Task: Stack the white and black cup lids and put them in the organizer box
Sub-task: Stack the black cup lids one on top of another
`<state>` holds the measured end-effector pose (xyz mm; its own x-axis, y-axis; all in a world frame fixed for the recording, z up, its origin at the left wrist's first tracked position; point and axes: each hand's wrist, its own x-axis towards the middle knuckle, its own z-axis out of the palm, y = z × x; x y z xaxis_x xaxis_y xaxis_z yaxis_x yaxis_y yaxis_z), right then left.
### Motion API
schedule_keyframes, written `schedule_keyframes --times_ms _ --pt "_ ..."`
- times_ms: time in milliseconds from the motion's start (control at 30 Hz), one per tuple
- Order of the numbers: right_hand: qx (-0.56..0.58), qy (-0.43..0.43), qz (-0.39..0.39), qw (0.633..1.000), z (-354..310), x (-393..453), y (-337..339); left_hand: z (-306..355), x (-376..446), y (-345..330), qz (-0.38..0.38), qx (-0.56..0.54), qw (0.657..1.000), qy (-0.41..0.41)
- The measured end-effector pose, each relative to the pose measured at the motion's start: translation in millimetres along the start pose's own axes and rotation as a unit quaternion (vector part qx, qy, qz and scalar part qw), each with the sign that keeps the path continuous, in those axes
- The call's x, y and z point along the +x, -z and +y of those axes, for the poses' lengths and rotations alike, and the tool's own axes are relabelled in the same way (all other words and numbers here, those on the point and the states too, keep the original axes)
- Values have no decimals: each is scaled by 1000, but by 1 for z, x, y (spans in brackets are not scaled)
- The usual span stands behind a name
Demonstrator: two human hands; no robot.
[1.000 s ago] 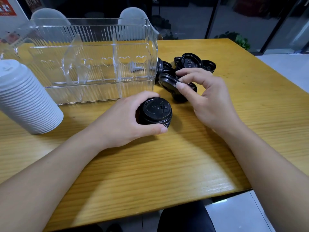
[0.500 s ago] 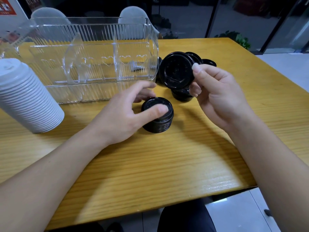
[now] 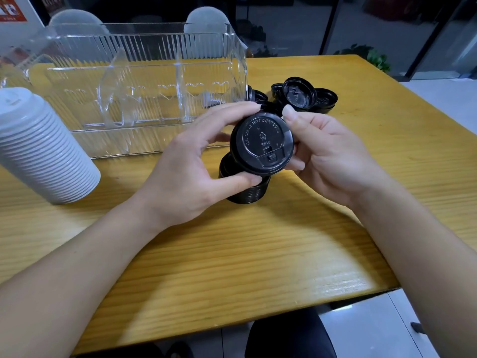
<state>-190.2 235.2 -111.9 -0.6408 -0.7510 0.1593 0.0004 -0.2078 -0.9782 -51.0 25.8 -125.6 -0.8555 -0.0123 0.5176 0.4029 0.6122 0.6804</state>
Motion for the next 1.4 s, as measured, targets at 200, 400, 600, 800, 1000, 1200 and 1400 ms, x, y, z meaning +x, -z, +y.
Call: schedule_keyframes --times_ms 200,400,600,800,1000,1200,1400 --pt "-195 103 71 973 3 -3 -2 -2 1 -1 38 2 999 35" --pt "-384 213 35 898 3 -12 -7 0 0 0 68 37 996 50" --pt "-399 265 70 875 5 -11 -12 3 0 -3 56 49 995 63" --pt "-331 209 114 913 8 -7 -4 4 -1 -3 -71 28 988 136" --pt "-366 143 59 918 8 -10 -2 -2 1 1 -84 44 979 180" --pt "-401 120 15 908 12 -9 0 -6 -1 2 -96 21 979 177" --pt "-418 103 -22 902 11 -10 3 -3 -1 5 -103 6 980 172"
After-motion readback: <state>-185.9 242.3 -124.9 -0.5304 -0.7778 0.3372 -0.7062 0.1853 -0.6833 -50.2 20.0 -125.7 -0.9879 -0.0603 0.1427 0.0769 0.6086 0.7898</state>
